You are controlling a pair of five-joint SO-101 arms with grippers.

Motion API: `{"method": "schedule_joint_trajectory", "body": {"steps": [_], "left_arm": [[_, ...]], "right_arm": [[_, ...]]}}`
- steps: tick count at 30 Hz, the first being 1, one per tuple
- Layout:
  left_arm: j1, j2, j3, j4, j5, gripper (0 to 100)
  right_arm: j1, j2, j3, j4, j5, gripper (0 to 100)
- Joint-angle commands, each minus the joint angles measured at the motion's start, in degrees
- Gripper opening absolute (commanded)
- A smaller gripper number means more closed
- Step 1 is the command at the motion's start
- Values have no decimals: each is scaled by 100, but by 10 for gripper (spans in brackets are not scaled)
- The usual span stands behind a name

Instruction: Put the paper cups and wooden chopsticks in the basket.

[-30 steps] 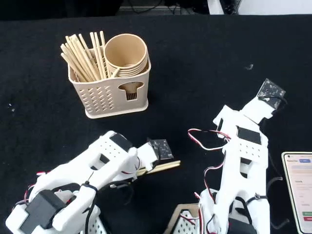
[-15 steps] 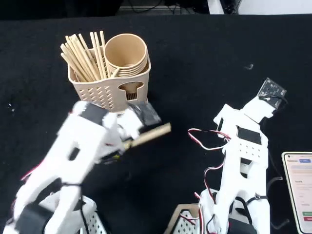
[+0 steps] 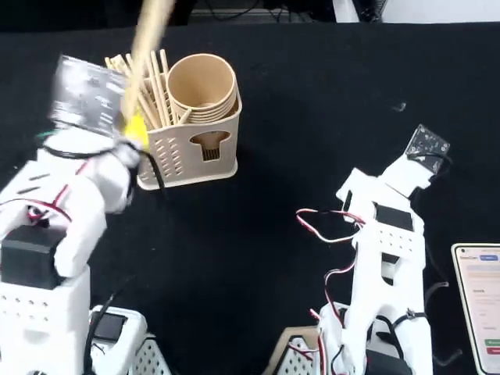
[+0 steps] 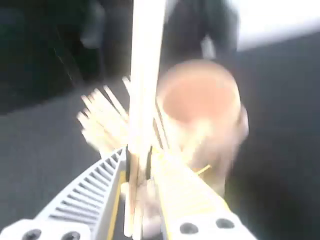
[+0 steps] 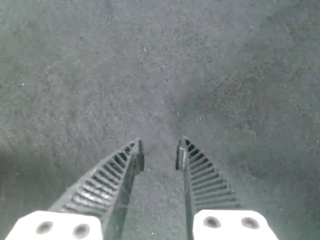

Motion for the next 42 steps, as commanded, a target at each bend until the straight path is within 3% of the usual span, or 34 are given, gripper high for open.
{"method": "schedule_joint_trajectory", "body": {"steps": [1,4,7,10,19,23,30,37,42], "left_arm": [[-365,-97,374,-2119,1495,30],[-435,-97,1270,-3640,1969,30],[-435,-97,2176,-5064,2004,30],[-426,-97,2879,-5881,2004,30],[-435,-97,3582,-6013,2004,36],[-453,-158,3582,-5969,2048,130],[-954,-167,2475,-4290,2048,144],[-2026,-413,1209,-2048,2004,144],[-2967,-1327,1420,-519,1899,22]], "right_arm": [[-97,-233,-13,-114,79,123],[-97,-233,-13,-114,79,123],[-97,-233,-13,-114,79,123],[-97,-233,-13,-114,79,123],[-105,-233,-13,-114,79,123],[-105,-233,-4,-114,79,123],[-105,-233,-4,-114,79,123],[-466,-251,4,-114,88,122],[-835,-268,4,-88,88,119]]}}
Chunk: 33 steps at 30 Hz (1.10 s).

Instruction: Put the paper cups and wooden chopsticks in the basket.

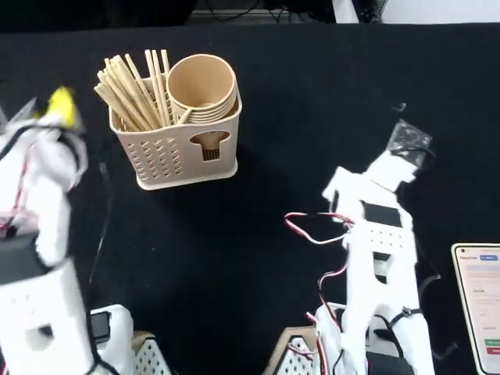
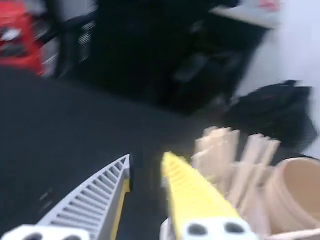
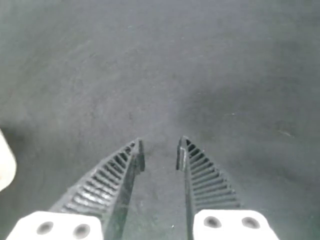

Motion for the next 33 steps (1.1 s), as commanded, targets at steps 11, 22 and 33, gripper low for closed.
{"method": "schedule_joint_trajectory", "body": {"steps": [11,22,33], "left_arm": [[-664,-3692,3670,659,-1160,34],[303,-4457,5112,1073,-1116,109],[312,-4624,6105,1688,-1152,109]], "right_arm": [[-273,-664,-321,185,826,16],[-510,-3248,699,2136,870,18],[-870,-6554,3556,2215,853,18]]}}
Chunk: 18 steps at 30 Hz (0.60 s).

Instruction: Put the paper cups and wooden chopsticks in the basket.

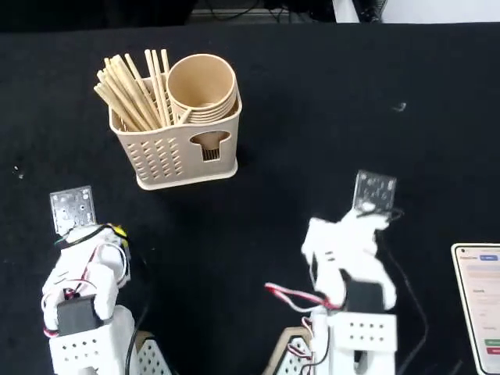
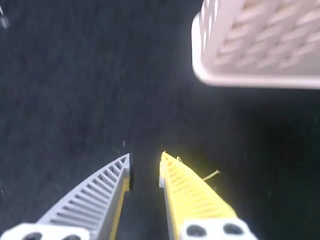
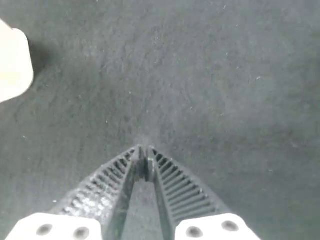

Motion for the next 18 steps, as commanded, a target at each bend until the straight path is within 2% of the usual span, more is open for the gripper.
{"method": "schedule_joint_trajectory", "body": {"steps": [1,4,9,11,15,18], "left_arm": [[40,-35,101,185,-62,110],[48,-35,207,185,-62,111],[75,-35,585,26,-62,113],[48,-26,919,-158,-53,110],[48,-26,892,413,-18,110],[57,-26,892,404,-18,109]], "right_arm": [[-141,-1174,479,387,35,18],[-167,-1736,453,1046,62,18],[-158,-1437,470,1653,44,15],[-132,-1393,470,1609,53,15],[-132,-1420,470,1626,53,15],[-132,-1420,470,1626,53,15]]}}
